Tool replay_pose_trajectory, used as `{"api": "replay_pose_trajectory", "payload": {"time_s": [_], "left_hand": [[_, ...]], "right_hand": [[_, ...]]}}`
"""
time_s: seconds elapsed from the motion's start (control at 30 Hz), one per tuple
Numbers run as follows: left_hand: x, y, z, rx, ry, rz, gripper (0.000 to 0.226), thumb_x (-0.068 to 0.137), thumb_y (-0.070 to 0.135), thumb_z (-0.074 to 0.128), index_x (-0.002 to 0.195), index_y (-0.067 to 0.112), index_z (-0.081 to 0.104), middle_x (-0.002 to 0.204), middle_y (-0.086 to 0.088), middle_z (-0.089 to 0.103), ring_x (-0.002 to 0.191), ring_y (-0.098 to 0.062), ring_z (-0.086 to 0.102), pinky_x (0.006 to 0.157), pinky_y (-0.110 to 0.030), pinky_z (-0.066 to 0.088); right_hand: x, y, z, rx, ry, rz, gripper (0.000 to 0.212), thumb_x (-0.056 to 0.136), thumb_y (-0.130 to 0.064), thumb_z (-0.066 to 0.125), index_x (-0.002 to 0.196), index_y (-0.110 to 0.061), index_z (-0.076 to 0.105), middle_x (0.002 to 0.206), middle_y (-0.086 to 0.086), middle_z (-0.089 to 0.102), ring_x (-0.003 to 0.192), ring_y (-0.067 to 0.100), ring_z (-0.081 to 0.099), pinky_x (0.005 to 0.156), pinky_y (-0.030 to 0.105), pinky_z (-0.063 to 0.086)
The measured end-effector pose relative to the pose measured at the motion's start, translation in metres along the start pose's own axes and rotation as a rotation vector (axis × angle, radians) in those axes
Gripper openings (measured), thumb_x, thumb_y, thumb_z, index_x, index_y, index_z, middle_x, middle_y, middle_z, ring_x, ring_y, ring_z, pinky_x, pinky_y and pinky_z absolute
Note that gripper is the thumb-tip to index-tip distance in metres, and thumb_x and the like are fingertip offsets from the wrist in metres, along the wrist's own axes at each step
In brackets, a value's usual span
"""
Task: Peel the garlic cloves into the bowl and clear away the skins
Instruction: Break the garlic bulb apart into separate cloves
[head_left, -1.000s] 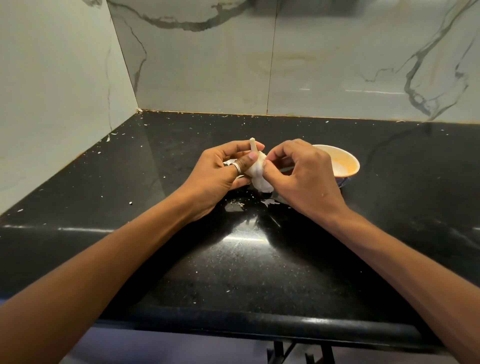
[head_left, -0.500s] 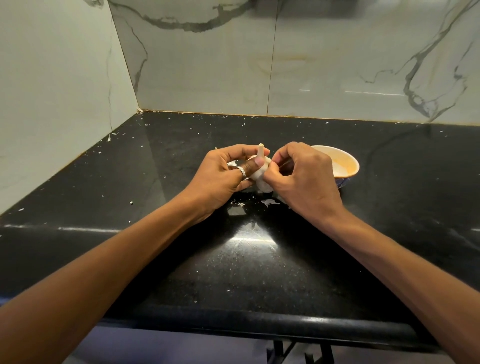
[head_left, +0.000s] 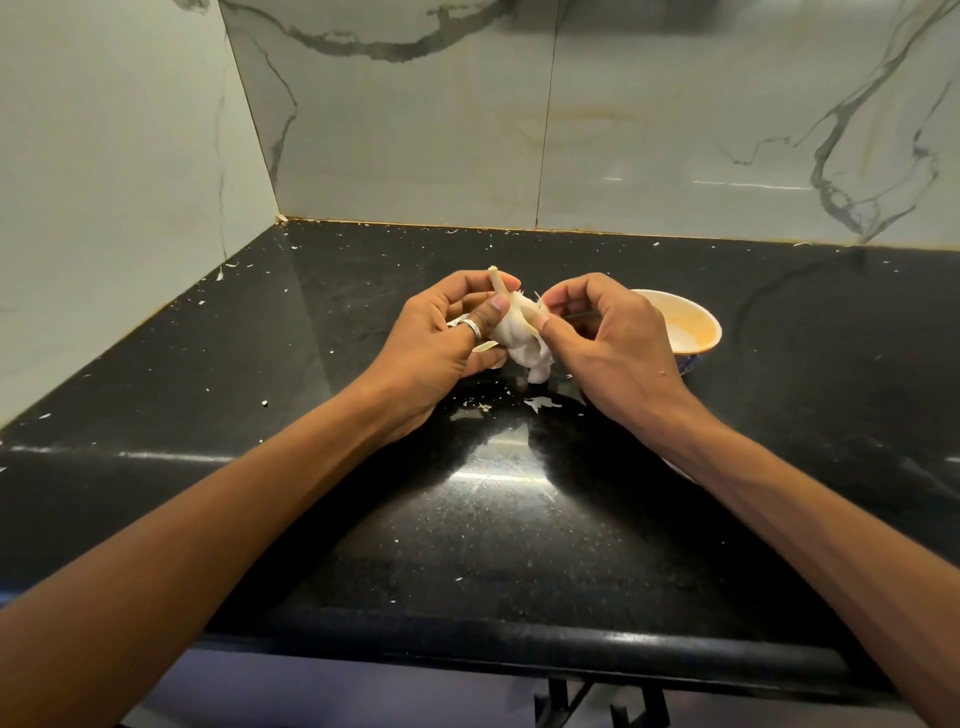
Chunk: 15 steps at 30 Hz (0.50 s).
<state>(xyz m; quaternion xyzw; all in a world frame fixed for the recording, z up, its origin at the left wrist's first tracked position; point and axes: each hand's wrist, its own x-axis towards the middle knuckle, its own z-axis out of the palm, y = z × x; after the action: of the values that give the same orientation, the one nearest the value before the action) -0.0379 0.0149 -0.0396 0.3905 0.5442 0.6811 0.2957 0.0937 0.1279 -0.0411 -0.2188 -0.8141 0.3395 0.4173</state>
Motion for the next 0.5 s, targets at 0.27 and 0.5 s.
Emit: {"api": "replay_pose_trajectory", "payload": {"time_s": [0.27,0.5], "left_hand": [[0.0037,0.0014,-0.0025,-0.139,0.080,-0.044,0.016,0.102,0.012,0.056,0.115,0.015,0.063,0.106,-0.005,0.075,0.103,-0.022,0.072,0.088,-0.039,0.061],[0.0028,0.0012,-0.0018,-0.103,0.088,-0.050,0.017,0.098,0.014,0.062,0.113,0.015,0.068,0.111,-0.009,0.072,0.105,-0.026,0.071,0.090,-0.040,0.060]], "right_hand": [[-0.0034,-0.0025,0.0008,-0.052,-0.014,-0.043,0.007,0.088,-0.012,0.072,0.095,-0.013,0.072,0.077,-0.007,0.072,0.070,0.003,0.067,0.068,0.020,0.055],[-0.0045,0.0026,0.0053,-0.108,-0.046,-0.127,0.008,0.089,-0.012,0.072,0.097,-0.012,0.072,0.088,-0.004,0.073,0.082,0.010,0.070,0.077,0.033,0.058]]}}
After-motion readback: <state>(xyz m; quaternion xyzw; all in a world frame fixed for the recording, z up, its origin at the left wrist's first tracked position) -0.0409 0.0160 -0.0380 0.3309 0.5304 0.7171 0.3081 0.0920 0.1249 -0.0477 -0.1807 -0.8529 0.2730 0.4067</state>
